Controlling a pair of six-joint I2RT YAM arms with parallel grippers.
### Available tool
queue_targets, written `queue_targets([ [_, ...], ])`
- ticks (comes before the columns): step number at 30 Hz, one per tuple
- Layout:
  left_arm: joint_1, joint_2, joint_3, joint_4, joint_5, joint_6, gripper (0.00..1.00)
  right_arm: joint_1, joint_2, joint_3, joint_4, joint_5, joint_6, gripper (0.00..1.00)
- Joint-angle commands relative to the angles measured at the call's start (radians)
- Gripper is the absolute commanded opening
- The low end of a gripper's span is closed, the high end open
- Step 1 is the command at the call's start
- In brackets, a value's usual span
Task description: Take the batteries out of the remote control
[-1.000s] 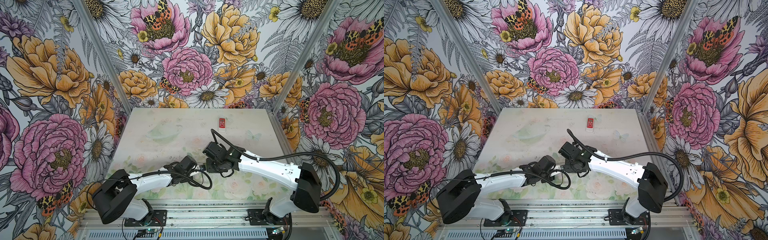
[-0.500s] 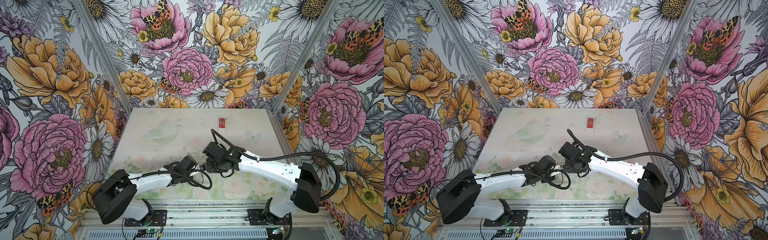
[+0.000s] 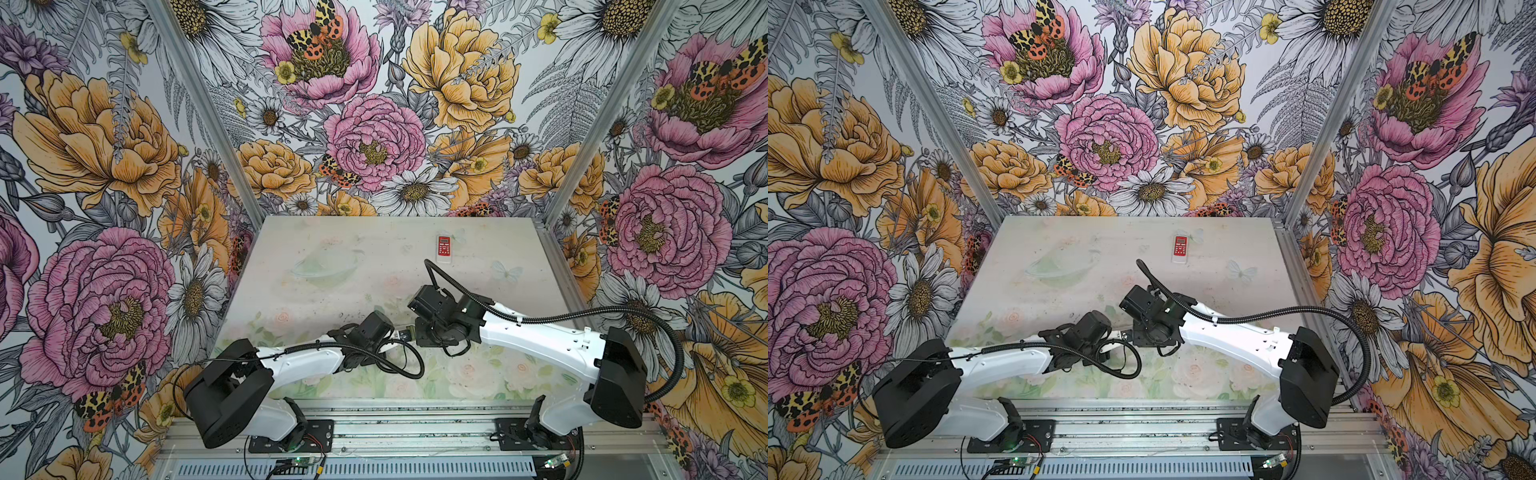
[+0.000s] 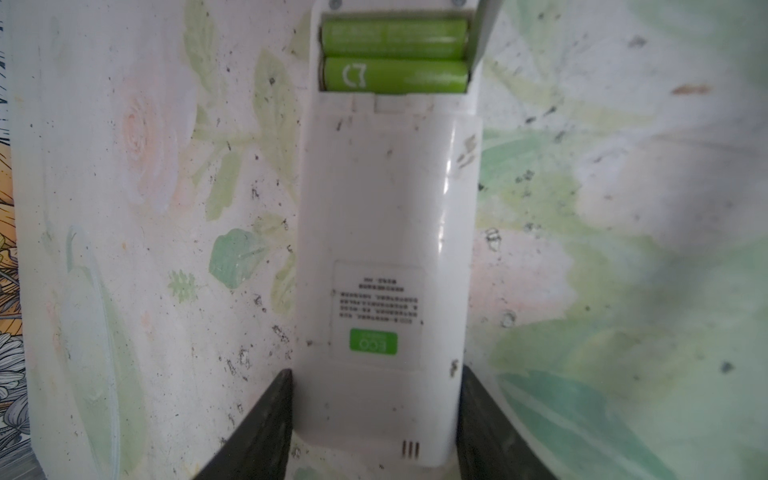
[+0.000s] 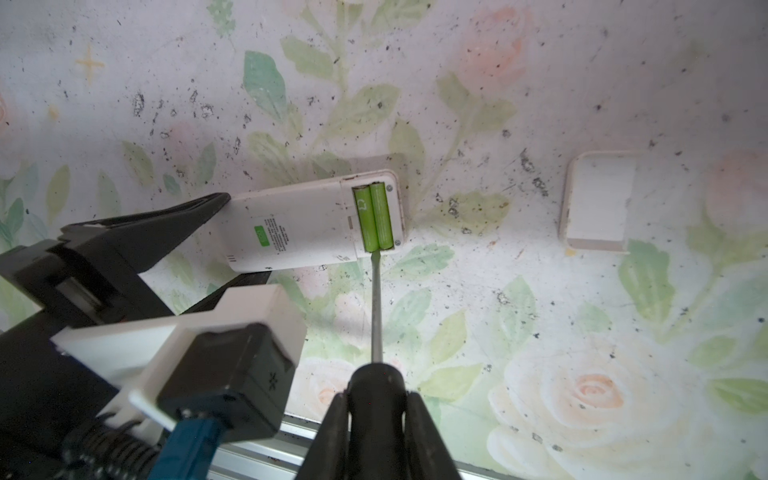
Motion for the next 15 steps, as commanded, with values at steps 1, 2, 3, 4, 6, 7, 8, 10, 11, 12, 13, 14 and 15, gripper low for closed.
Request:
queue_targets([
  [1,-0.003,-0.031,-0.006,0.017,0.005,-0.008,0.18,-0.003,-0.013,-0.024,-0.049,0.030,0.018,0.00],
  [2,-0.004,-0.031,-0.004,0.017,0.007,-0.008,0.18,-0.002,-0.012,-0.023,-0.046,0.035,0.021,0.00],
  [3,-0.004,-0.033,-0.005,0.016,0.009,-0.008,0.18,-0.002,-0.007,-0.019,-0.046,0.038,0.020,0.00],
  [4,-0.004,-0.033,-0.005,0.017,0.012,-0.008,0.18,-0.002,-0.005,-0.013,-0.044,0.040,0.017,0.00],
  [6,-0.006,-0.035,-0.005,0.016,0.015,-0.008,0.18,-0.002,0.006,-0.003,-0.038,0.038,0.012,0.00],
  [7,-0.007,-0.035,-0.005,0.016,0.017,-0.009,0.18,-0.002,0.009,-0.002,-0.033,0.037,0.011,0.00],
  [8,-0.008,-0.037,-0.004,0.015,0.020,-0.010,0.18,-0.002,0.011,-0.001,-0.026,0.033,0.011,0.00],
  [10,-0.011,-0.038,-0.004,0.012,0.026,-0.012,0.18,-0.003,0.017,-0.004,-0.012,0.022,0.011,0.00],
  [11,-0.012,-0.040,-0.005,0.010,0.032,-0.012,0.18,-0.001,0.019,-0.008,-0.004,0.018,0.012,0.00],
  [12,-0.012,-0.040,-0.003,0.009,0.037,-0.015,0.18,0.000,0.019,-0.014,0.004,0.016,0.014,0.00],
  [13,-0.012,-0.042,-0.003,0.006,0.038,-0.018,0.18,0.000,0.019,-0.019,0.010,0.015,0.016,0.00],
  [14,-0.012,-0.043,-0.002,0.003,0.070,-0.021,0.17,0.000,0.019,-0.028,0.019,0.014,0.018,0.00],
  [15,-0.014,-0.045,-0.002,-0.003,0.085,-0.023,0.16,0.001,0.017,-0.036,0.027,0.015,0.021,0.00],
])
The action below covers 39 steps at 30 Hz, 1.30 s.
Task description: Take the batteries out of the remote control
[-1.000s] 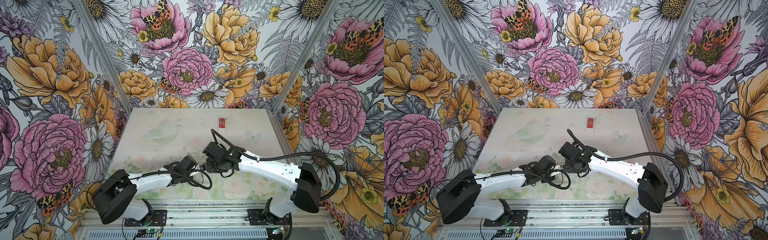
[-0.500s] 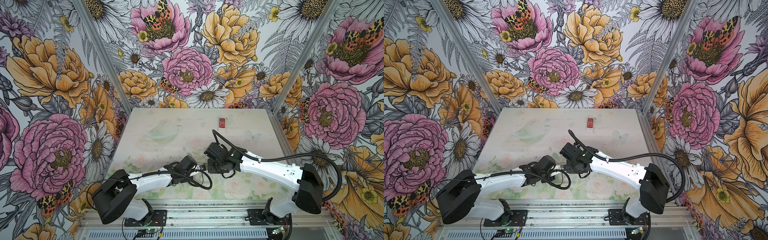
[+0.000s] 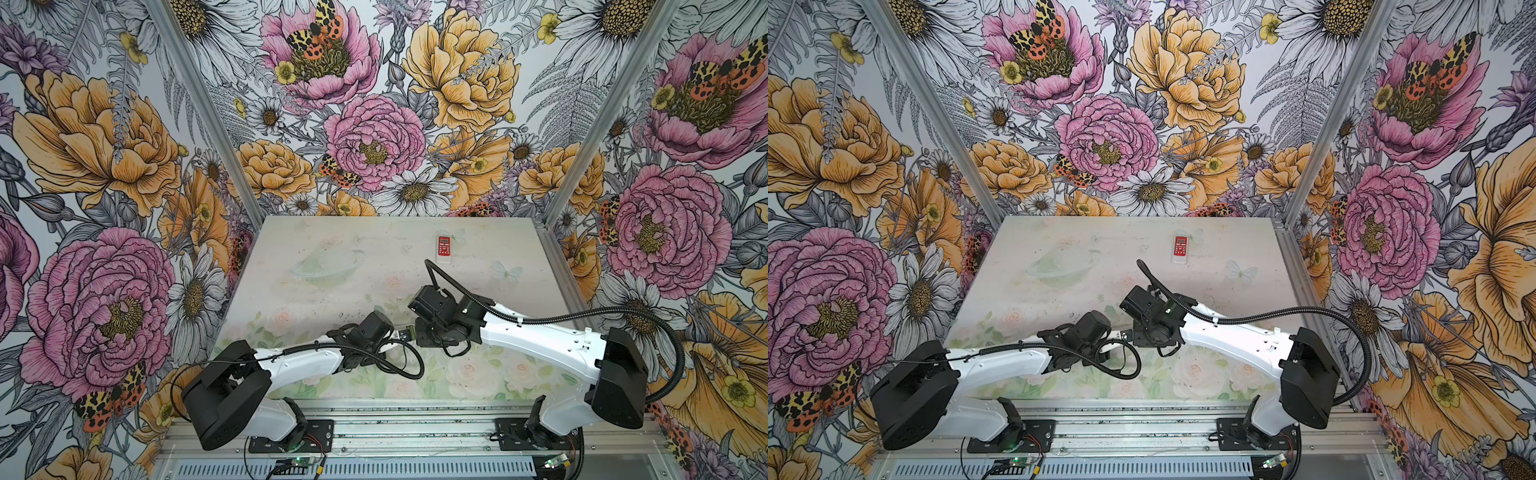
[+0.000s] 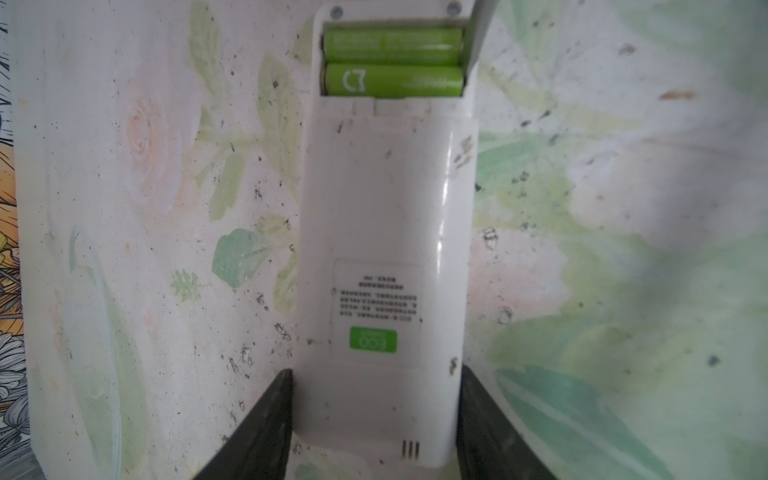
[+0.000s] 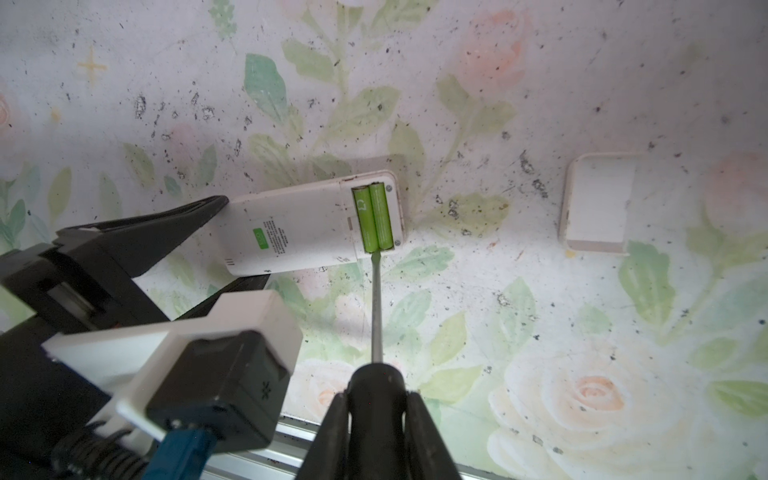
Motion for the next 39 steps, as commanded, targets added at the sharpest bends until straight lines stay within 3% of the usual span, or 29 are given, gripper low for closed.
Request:
queue_targets([
  [1,-0.011,-0.030,0.001,0.003,0.085,-0.018,0.15,0.003,0.017,-0.040,0.024,0.013,0.024,0.00],
  [9,-0.009,0.025,0.046,-0.071,0.219,-0.037,0.00,0.009,-0.034,-0.144,0.209,0.014,0.012,0.00],
  [22,0.026,0.087,0.085,-0.090,0.340,-0.091,0.00,0.024,-0.132,-0.348,0.490,-0.039,-0.027,0.00],
  [33,0.085,0.104,0.132,-0.148,0.444,-0.086,0.00,0.134,-0.158,-0.483,0.731,0.119,-0.116,0.00],
  [39,0.102,0.107,0.140,-0.161,0.471,-0.084,0.00,0.177,-0.183,-0.594,0.963,0.214,-0.110,0.00],
])
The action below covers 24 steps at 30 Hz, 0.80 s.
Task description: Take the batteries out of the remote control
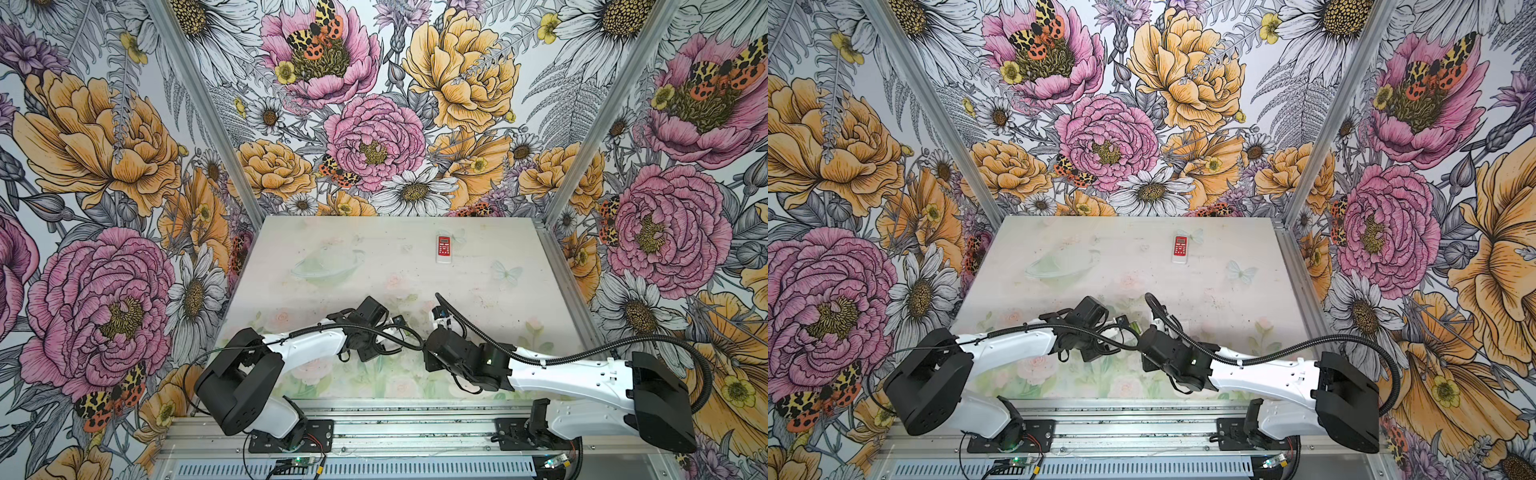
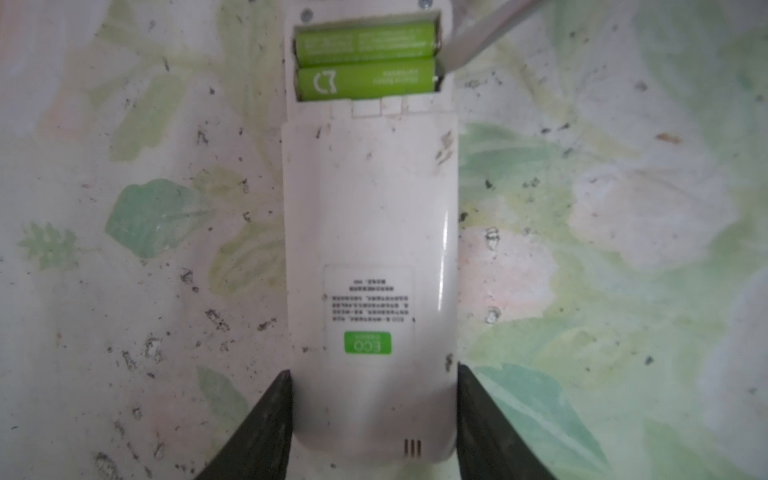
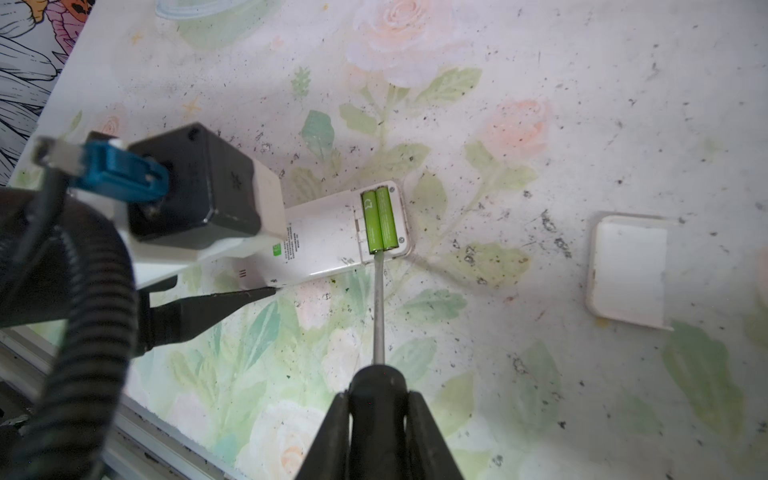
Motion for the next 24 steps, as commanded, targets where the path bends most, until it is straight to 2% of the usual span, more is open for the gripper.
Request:
queue_targets([
  [1,-0.029,0.012,0.025,0.012,0.235,0.074,0.00,0.015,0.064,-0.079,0.396,-0.040,-0.023,0.00],
  [8,-0.020,0.016,0.030,0.005,0.247,0.077,0.00,0.030,0.076,-0.146,0.564,0.002,-0.029,0.00],
  [13,-0.016,0.017,0.028,0.005,0.252,0.078,0.00,0.033,0.082,-0.163,0.599,0.025,-0.022,0.00],
  [16,-0.015,0.018,0.029,0.005,0.252,0.078,0.00,0.042,0.083,-0.194,0.695,0.038,-0.041,0.00],
  [24,-0.010,0.014,0.027,0.007,0.255,0.078,0.00,0.041,0.118,-0.192,0.780,0.026,-0.060,0.00],
])
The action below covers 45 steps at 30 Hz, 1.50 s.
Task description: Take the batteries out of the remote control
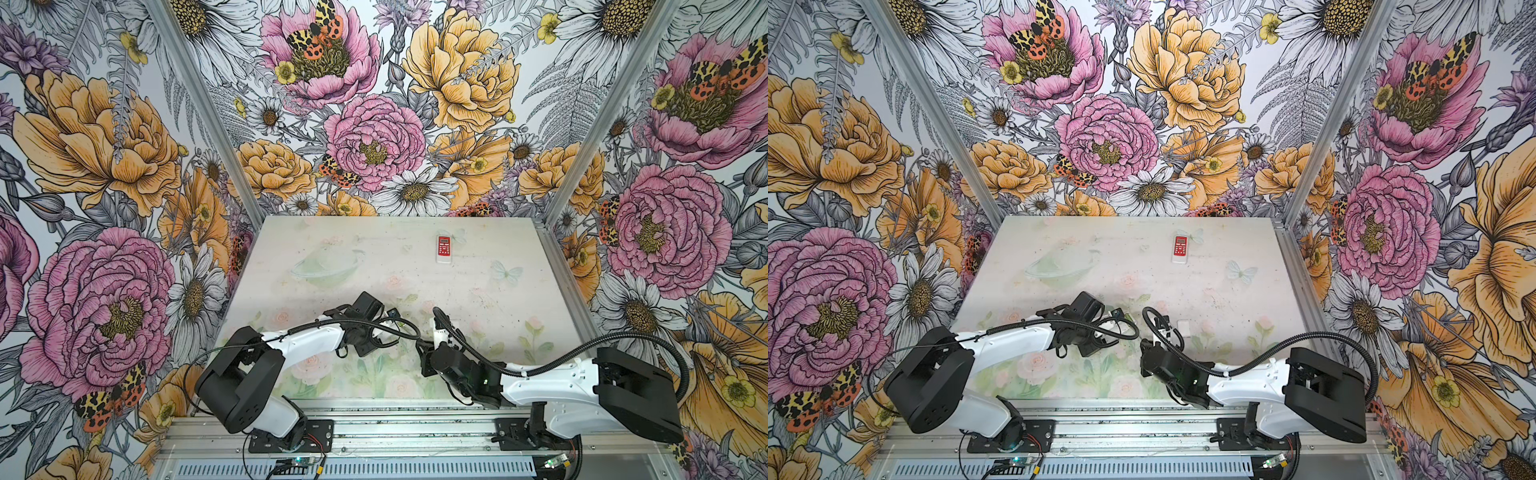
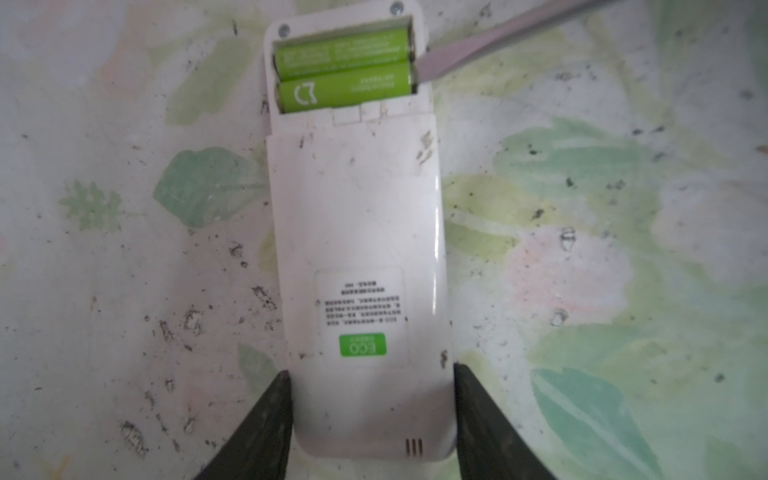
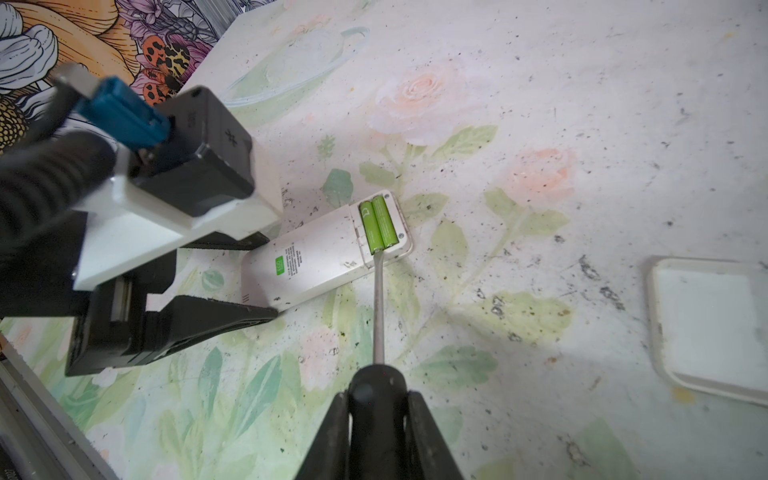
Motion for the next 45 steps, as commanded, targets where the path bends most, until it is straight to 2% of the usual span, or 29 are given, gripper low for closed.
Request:
queue_targets([
  [1,-0.058,0.006,0.016,0.006,0.276,0.109,0.00,0.001,0.036,0.027,0.254,-0.101,-0.026,0.00],
  [14,-0.044,0.012,0.019,0.010,0.276,0.102,0.00,0.004,0.036,0.019,0.396,-0.068,-0.069,0.00],
  [26,-0.039,0.039,0.034,0.009,0.260,0.091,0.00,0.008,0.000,0.006,0.436,-0.023,-0.100,0.00],
  [41,-0.038,0.049,0.039,0.012,0.252,0.085,0.00,0.008,-0.014,-0.009,0.438,0.040,-0.106,0.00],
  [45,-0.036,0.055,0.040,0.013,0.247,0.083,0.00,0.007,-0.046,-0.006,0.334,0.067,-0.074,0.00],
])
